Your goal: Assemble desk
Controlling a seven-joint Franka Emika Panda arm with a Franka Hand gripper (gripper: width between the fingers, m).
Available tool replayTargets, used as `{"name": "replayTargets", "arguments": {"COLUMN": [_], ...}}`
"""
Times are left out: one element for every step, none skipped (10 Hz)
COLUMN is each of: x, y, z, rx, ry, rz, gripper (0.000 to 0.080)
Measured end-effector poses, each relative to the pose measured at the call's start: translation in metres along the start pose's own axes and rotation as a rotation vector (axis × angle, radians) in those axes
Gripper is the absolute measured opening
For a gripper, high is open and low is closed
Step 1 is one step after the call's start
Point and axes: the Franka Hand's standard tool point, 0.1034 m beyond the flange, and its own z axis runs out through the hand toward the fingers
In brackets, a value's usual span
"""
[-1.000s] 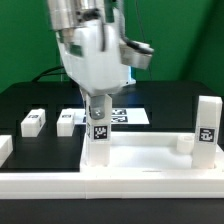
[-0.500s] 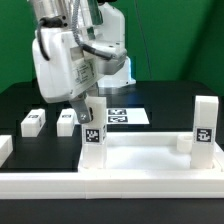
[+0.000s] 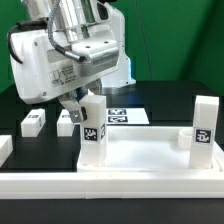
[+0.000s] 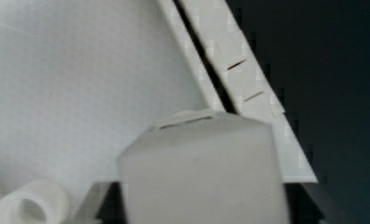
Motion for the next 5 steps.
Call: {"name": "replayTargets", "arguments": {"x": [-0.003, -0.012, -0.020, -0.024, -0.034], "y": [0.000, 0.002, 0.005, 0.014, 0.021], "z": [-0.001, -0.005, -0.015, -0.025, -0.034], "rx": [0.002, 0.007, 0.015, 0.015, -0.008], "ry": [-0.001, -0.009, -0.021, -0.034, -0.050], "rz": [-0.003, -0.020, -0.042, -0.051, -0.056], "gripper": [0.0522, 0.0522, 0.0629, 0.0644, 0.0644]}}
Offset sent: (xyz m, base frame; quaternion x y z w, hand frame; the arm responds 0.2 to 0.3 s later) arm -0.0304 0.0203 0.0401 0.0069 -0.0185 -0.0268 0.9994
